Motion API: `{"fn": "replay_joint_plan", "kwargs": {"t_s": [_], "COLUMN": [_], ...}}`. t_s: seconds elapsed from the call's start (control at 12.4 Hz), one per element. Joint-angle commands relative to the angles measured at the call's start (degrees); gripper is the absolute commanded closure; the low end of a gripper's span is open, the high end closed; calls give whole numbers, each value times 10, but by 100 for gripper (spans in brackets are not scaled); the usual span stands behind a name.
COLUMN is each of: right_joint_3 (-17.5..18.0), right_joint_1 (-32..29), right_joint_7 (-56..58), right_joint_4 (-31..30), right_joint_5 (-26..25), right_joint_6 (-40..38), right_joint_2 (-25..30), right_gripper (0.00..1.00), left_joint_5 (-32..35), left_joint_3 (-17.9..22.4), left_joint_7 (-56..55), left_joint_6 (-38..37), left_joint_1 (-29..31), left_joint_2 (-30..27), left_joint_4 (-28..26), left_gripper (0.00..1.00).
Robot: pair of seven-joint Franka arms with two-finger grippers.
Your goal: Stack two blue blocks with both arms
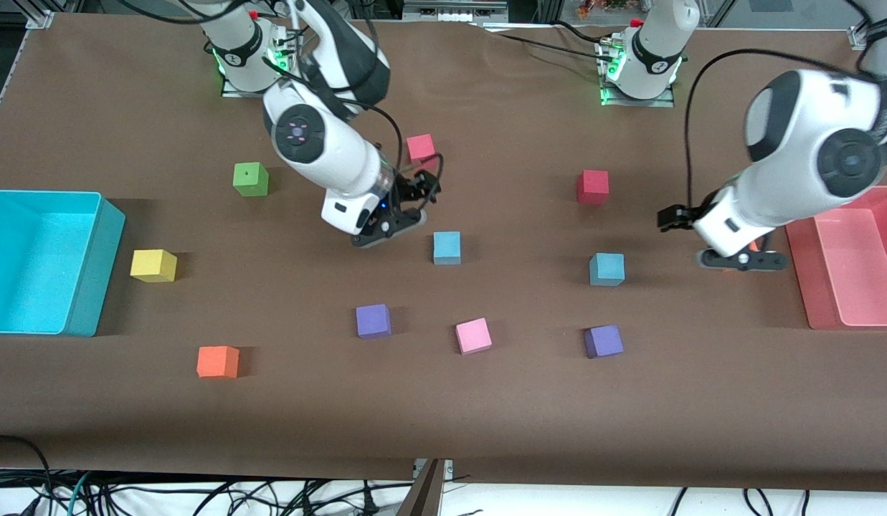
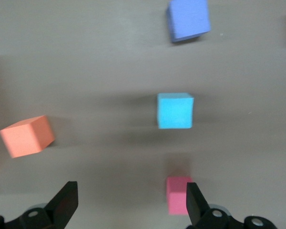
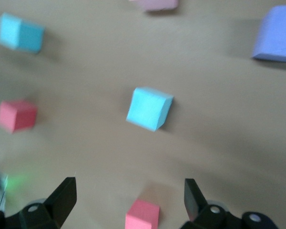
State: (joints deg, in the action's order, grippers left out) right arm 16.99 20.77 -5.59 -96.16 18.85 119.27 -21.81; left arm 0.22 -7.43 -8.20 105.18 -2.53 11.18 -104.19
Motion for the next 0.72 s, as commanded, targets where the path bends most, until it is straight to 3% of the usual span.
{"fn": "replay_joint_plan", "kwargs": {"t_s": [0.0, 0.16, 0.4, 0.64], "right_joint_3": [13, 15, 35, 39], "right_joint_1": [-31, -29, -23, -26], "right_joint_7": [156, 239, 393, 553], "right_joint_4": [-111, -149, -199, -201], "right_joint_5": [95, 126, 224, 288], "right_joint_6": [20, 95, 283, 354], "right_joint_2": [64, 63, 33, -8], "right_gripper": [0, 0, 0, 0], "left_joint_5": [3, 3, 3, 2], "left_joint_3": [-17, -18, -18, -17], "left_joint_7": [-27, -27, -26, -27], "left_joint_6": [85, 182, 336, 358], "left_joint_1": [-13, -23, -24, -27], "left_joint_2": [9, 26, 58, 88], "left_joint_4": [-50, -100, -171, -169], "left_gripper": [0, 0, 0, 0]}}
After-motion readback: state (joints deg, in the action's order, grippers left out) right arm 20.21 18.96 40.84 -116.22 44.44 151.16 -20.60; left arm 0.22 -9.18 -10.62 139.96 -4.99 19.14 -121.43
